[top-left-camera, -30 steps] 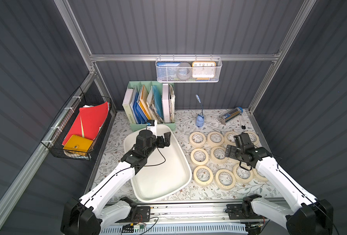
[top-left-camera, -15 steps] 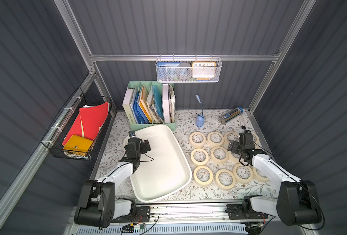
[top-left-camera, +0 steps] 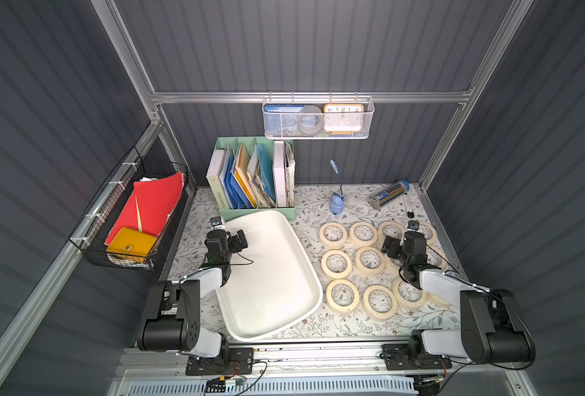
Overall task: Take out the art tape in the storage box
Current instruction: Reset both arms
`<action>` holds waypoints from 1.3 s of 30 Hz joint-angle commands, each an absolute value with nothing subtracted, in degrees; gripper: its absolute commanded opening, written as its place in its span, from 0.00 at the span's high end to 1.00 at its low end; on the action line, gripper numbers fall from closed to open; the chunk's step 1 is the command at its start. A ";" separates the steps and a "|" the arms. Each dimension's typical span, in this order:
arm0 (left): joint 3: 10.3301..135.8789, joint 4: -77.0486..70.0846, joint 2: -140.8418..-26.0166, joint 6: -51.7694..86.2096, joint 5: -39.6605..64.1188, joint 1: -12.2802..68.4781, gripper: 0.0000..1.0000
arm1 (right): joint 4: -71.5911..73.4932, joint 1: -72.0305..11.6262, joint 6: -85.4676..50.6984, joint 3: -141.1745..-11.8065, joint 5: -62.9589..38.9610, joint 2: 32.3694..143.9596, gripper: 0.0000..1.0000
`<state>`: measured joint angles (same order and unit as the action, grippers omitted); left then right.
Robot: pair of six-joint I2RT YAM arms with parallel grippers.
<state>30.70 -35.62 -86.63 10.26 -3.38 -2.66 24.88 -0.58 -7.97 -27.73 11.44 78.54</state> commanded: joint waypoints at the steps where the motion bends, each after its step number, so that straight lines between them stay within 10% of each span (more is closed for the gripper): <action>1: 28.29 -42.20 -88.49 6.92 -2.36 -3.63 0.00 | 34.28 -0.26 -5.53 -26.86 9.69 80.32 0.01; 8: 30.04 -49.96 -96.90 5.08 1.36 -6.34 0.00 | 61.88 0.79 -4.81 -19.36 11.31 91.32 0.01; 39: 27.77 -53.44 -97.63 6.95 -2.72 -6.86 0.00 | 55.55 0.00 -3.69 -21.36 10.11 89.91 0.01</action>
<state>28.27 -52.66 -98.00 6.94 -1.74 -6.70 54.46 0.27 -4.01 -21.28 10.39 89.30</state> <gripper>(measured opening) 0.999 0.989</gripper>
